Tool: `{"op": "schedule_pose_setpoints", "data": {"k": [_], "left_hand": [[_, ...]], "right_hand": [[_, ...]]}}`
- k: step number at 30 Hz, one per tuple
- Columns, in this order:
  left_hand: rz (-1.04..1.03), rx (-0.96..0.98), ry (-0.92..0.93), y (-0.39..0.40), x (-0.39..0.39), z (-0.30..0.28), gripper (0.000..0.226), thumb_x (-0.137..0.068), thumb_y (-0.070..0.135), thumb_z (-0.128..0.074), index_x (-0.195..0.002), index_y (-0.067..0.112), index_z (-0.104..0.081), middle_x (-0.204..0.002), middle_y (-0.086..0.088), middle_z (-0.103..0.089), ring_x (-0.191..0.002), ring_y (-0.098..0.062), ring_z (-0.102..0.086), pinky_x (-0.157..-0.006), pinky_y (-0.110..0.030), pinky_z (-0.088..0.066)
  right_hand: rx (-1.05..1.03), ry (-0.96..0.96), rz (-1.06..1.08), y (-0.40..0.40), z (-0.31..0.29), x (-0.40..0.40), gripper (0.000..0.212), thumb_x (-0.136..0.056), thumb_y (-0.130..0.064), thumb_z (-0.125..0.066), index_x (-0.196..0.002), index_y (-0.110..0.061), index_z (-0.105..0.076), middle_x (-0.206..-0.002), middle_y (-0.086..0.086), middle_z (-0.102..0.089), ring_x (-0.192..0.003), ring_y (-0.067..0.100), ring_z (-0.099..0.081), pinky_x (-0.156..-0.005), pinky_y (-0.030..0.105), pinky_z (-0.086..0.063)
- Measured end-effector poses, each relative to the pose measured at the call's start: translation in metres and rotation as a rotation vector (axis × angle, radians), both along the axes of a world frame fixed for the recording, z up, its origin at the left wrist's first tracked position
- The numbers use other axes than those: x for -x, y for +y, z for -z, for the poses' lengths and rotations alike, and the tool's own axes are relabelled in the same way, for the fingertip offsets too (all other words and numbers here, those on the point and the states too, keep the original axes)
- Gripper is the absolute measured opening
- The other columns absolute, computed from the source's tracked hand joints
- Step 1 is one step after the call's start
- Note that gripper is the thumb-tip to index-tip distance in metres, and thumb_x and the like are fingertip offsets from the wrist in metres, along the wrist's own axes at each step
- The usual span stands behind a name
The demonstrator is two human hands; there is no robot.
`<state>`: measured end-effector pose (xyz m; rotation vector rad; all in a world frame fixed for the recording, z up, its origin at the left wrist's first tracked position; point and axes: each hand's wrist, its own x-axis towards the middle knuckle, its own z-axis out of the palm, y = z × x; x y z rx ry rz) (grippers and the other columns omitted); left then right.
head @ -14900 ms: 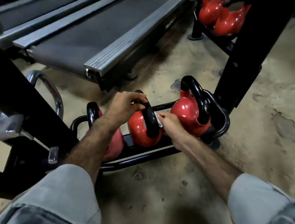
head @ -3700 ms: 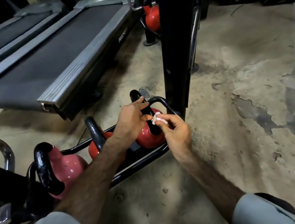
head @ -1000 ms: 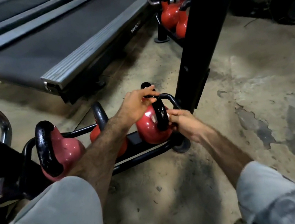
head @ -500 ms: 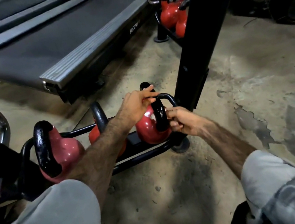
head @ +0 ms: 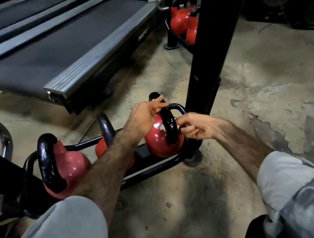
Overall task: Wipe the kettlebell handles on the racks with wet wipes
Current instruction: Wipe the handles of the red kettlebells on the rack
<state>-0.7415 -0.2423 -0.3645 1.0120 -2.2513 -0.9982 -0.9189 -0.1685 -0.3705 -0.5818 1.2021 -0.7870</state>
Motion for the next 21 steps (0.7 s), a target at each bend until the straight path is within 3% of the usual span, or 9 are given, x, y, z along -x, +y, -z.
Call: {"op": "schedule_pose_setpoints", "data": {"k": [4,8,12,15,21], "left_hand": [[-0.002,-0.004,-0.002,-0.003,0.0,0.002,0.055,-0.078,-0.013,-0.063,-0.119,0.024,-0.066,-0.144,0.001,-0.047,-0.132,-0.015,-0.046,-0.11,-0.041,-0.04],[-0.027,0.036,-0.046,0.0,-0.002,-0.006,0.066,-0.075,-0.019,-0.05,-0.12,0.026,-0.066,-0.144,0.006,-0.047,-0.13,-0.014,-0.048,-0.109,-0.037,-0.042],[-0.013,0.05,-0.035,0.002,-0.001,-0.005,0.054,-0.081,-0.01,-0.059,-0.119,0.028,-0.066,-0.143,0.005,-0.048,-0.127,-0.012,-0.051,-0.109,-0.035,-0.041],[-0.029,0.078,-0.042,0.005,-0.001,-0.007,0.052,-0.082,-0.008,-0.061,-0.119,0.028,-0.066,-0.143,0.005,-0.049,-0.122,-0.01,-0.056,-0.107,-0.032,-0.044],[-0.041,0.091,-0.056,0.004,0.0,-0.008,0.061,-0.079,-0.014,-0.052,-0.12,0.029,-0.066,-0.141,0.008,-0.05,-0.123,-0.007,-0.054,-0.103,-0.025,-0.045]], "right_hand": [[-0.031,-0.017,0.052,-0.008,-0.017,-0.004,0.027,-0.1,-0.002,-0.032,-0.082,-0.008,-0.051,-0.045,-0.007,-0.052,-0.024,0.002,-0.027,-0.027,0.011,-0.013],[-0.078,-0.173,0.186,-0.03,-0.009,-0.009,0.023,-0.101,-0.005,-0.037,-0.113,-0.007,-0.056,-0.075,-0.002,-0.056,-0.026,0.003,-0.031,-0.025,0.01,-0.017],[-0.135,-0.056,0.033,-0.005,-0.019,-0.004,0.027,-0.1,-0.006,-0.032,-0.078,-0.009,-0.048,-0.039,-0.006,-0.044,-0.021,0.003,-0.025,-0.026,0.011,-0.013],[-0.13,-0.003,-0.003,-0.003,-0.025,-0.002,0.03,-0.099,-0.004,-0.031,-0.072,-0.01,-0.044,-0.036,-0.006,-0.043,-0.021,0.003,-0.024,-0.027,0.011,-0.012],[-0.091,-0.173,0.173,-0.029,-0.006,-0.01,0.024,-0.098,-0.005,-0.036,-0.1,-0.008,-0.06,-0.065,-0.003,-0.055,-0.026,0.002,-0.03,-0.024,0.011,-0.017]]}}
